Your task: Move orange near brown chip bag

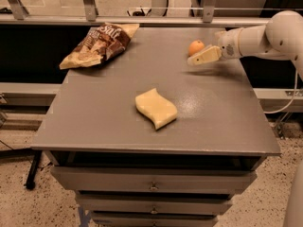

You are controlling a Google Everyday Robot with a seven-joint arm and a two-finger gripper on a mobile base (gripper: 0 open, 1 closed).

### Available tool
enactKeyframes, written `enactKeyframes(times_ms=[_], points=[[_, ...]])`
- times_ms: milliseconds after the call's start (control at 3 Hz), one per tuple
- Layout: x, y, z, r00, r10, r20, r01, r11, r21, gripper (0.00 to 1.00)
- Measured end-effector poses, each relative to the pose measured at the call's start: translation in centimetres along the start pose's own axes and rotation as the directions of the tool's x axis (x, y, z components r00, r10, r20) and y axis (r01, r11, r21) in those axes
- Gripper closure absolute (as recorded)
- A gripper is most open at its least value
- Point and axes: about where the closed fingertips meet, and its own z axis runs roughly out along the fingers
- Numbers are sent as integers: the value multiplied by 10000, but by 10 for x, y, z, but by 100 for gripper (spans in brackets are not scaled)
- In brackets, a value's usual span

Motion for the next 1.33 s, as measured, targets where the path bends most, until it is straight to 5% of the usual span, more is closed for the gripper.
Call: enactKeyframes(times_ms=[1000, 1333], points=[[-6, 9, 14, 9991, 60, 415, -54, 9999, -161, 71], [-32, 8, -10, 9949, -702, 720, 694, 9975, 140, 99]])
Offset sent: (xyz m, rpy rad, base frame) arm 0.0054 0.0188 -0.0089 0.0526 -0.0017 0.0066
